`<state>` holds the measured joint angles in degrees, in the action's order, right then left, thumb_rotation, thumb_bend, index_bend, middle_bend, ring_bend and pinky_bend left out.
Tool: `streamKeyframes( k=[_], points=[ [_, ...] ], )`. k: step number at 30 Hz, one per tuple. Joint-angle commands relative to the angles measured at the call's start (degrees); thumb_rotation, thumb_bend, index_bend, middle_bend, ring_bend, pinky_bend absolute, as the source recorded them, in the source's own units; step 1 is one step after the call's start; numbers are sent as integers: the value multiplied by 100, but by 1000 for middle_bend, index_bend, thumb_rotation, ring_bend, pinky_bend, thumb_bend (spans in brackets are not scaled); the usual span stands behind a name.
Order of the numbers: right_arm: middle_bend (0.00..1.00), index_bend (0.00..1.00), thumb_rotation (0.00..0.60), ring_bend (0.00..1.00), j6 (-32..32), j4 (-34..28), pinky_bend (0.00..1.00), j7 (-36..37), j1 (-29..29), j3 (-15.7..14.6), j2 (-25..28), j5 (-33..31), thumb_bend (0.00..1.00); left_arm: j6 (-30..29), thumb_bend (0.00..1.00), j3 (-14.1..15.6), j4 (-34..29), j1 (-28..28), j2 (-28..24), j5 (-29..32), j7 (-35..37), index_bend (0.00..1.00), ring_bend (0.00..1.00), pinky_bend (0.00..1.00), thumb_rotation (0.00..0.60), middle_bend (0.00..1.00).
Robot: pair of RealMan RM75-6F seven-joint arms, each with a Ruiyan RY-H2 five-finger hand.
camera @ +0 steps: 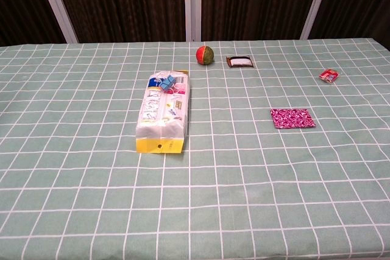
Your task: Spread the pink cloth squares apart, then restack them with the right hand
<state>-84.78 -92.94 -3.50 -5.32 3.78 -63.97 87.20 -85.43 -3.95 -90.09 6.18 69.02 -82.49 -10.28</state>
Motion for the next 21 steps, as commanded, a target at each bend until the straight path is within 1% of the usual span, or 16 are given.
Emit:
streamKeyframes(
  k=[1, 16, 20, 21],
  points=[
    [97, 132, 597, 9, -9, -1, 0, -2, 2, 4, 4, -2, 48, 19, 18, -7, 5, 7, -6, 14, 4, 195, 100, 120, 600, 190],
    [97, 132, 599, 9, 97, 18, 0, 89, -53, -46, -1, 58, 53, 14, 18, 10, -73, 5, -75, -38, 42, 195, 100, 120, 600, 190],
    [96, 133, 596, 5, 347, -78, 0, -15, -225, -9, -6, 42, 173, 4, 17, -11, -71, 5, -83, -28, 102, 195, 100, 120, 600, 190],
    [96, 132, 595, 2, 450, -117, 0, -48, -299, 18, -5, 22, 222, 1, 18, -27, -60, 7, -80, -13, 115, 195, 100, 120, 600, 190]
  ],
)
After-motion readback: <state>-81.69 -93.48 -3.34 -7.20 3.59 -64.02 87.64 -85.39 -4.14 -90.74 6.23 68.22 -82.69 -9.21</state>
